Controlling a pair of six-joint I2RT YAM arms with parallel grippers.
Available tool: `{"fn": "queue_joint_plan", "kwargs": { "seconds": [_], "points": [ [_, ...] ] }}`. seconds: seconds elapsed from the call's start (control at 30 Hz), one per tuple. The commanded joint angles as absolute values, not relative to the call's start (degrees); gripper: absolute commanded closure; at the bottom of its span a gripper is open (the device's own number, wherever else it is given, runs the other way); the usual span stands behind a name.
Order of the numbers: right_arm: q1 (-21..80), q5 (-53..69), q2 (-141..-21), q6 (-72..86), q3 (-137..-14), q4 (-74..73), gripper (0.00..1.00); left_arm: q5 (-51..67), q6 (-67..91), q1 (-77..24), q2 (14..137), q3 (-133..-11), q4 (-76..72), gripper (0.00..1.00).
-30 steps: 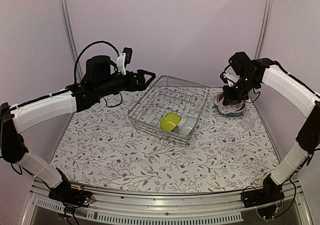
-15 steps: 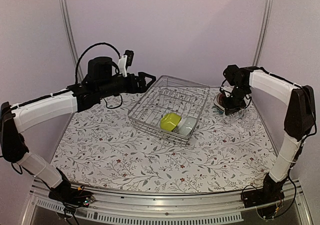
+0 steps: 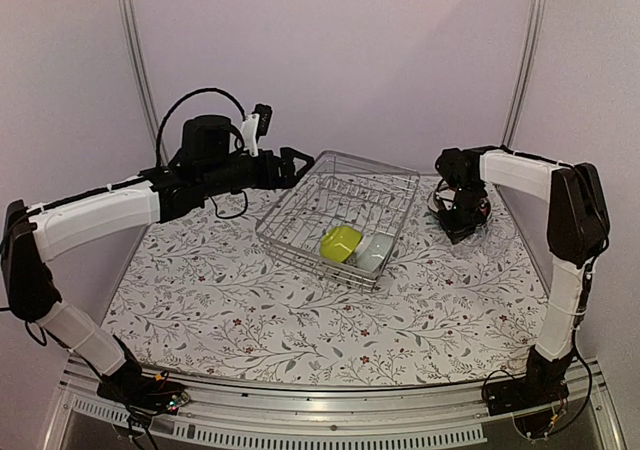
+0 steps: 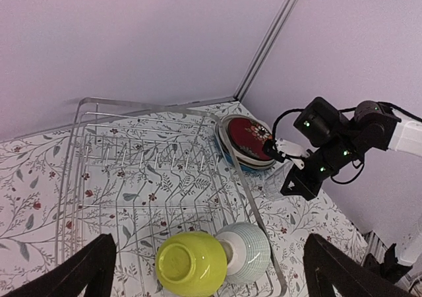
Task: Unload the mixed dishes from the dish rack
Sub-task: Place the cup at the corner of the board, then grab the bowl from the dish rack.
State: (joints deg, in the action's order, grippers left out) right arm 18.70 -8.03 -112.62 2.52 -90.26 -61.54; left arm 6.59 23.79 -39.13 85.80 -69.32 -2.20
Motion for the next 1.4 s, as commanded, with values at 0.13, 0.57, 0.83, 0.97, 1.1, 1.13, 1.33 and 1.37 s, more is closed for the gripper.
{"fn": "queue_joint_plan", "kwargs": {
  "seconds": [0.13, 0.57, 0.83, 0.97, 1.1, 1.13, 1.33, 1.37],
  "points": [
    [18.2, -11.4, -116.0, 1.4, -93.5, -60.6, 0.96, 6.1, 23.5, -39.5, 87.0, -71.0, -0.9, 0.01],
    [18.0, -11.5, -114.0, 1.1, -96.6, -62.5, 0.64, 5.8, 22.1, -39.5, 88.6, -72.9, 3.6, 0.00],
    [18.0, -9.3, -108.3, 1.2, -99.8, -63.4, 0.02, 1.5, 16.7, -40.4, 90.9, -77.1, 14.2, 0.00],
    [18.0, -6.5, -106.6, 1.5, -101.6, -63.9, 0.01, 0.9, 11.9, -41.6, 93.1, -80.4, 21.5, 0.00],
    [18.0, -2.1, -103.5, 2.1, -101.7, -62.5, 0.01, 0.2, 5.2, -43.5, 97.0, -85.1, 29.8, 0.01],
    [18.0, -0.9, -102.9, 2.3, -101.5, -62.0, 0.01, 0.2, 3.8, -43.8, 98.1, -86.5, 32.0, 0.00],
    [18.0, 7.2, -98.4, 3.4, -100.5, -59.6, 0.01, 1.8, 0.5, -45.7, 105.6, -96.0, 40.2, 0.00],
    [18.0, 8.0, -98.0, 3.7, -100.2, -59.3, 0.01, 2.1, 0.2, -46.2, 106.8, -97.1, 40.8, 0.00]
  ]
}}
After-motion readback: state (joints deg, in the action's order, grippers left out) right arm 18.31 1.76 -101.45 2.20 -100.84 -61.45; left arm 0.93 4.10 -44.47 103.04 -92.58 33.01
